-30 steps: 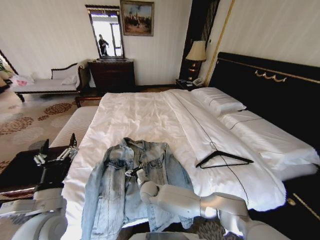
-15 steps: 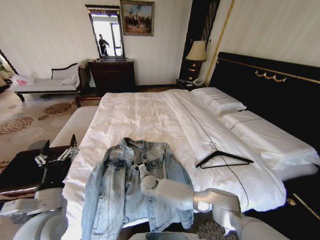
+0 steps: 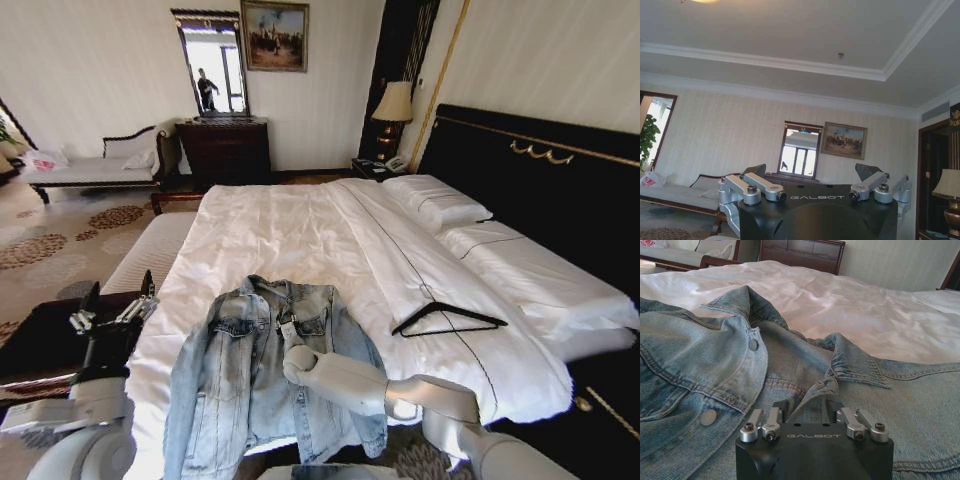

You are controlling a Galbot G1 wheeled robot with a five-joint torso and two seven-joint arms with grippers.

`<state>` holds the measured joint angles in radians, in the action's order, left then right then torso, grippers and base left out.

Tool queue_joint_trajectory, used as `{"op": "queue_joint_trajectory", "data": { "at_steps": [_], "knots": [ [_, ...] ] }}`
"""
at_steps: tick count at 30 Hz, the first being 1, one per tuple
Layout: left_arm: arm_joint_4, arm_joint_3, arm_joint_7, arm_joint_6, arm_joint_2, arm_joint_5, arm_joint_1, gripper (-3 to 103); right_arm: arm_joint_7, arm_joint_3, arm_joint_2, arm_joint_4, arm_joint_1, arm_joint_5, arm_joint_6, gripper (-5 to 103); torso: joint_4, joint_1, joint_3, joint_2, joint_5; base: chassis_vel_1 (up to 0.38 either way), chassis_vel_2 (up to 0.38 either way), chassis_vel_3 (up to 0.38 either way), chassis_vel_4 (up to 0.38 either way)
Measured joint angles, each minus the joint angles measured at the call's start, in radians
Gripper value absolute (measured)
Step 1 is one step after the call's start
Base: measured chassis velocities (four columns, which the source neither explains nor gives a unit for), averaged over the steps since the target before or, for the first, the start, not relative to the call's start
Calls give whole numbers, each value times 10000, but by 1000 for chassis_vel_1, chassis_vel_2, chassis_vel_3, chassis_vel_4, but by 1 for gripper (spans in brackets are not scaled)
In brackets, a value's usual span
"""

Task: Pick up the clothes from the bed and hang them on the clothes hanger.

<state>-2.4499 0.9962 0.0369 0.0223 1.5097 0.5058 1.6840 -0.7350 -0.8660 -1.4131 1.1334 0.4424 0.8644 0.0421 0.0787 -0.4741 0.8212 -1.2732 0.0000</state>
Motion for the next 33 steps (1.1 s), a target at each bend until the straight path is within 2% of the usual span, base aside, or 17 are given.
{"op": "queue_joint_trajectory", "data": {
  "at_steps": [2,4,9,11,13,20,22,28,33],
  "knots": [
    [-19,-28,0,5,23,-20,4,100,-2,15,17,-20,4,-19,43,33,0,0,0,0,0,0,0,0,0],
    [-31,-37,0,6,32,-30,13,100,-24,27,30,-46,4,-39,90,33,0,0,0,0,0,0,0,0,0],
    [-80,-30,0,8,38,-47,64,100,-44,147,184,-36,-63,-135,183,7,0,0,0,0,0,0,0,0,0],
    [-83,-25,0,12,38,-48,74,100,-39,202,235,26,-82,-170,183,7,0,0,0,0,0,0,0,0,0],
    [-86,-17,0,24,43,-48,93,100,3,407,391,253,-168,-278,177,1,0,0,0,0,1,0,0,0,0],
    [-86,-82,-1,35,105,-113,89,100,344,871,956,733,-576,-861,325,0,1,0,0,0,0,0,0,0,0],
    [-79,-139,-2,40,132,-176,86,100,518,1021,1296,888,-753,-1299,438,0,-1,0,1,0,1,0,0,0,0],
    [3,-229,-1,41,134,-231,55,100,701,1383,1961,1118,-872,-1738,649,0,1,0,1,0,2,0,0,0,0],
    [119,-248,-1,40,76,-234,55,100,771,1704,2201,1021,-717,-2156,684,0,0,0,1,0,2,0,0,0,0]
  ]
}}
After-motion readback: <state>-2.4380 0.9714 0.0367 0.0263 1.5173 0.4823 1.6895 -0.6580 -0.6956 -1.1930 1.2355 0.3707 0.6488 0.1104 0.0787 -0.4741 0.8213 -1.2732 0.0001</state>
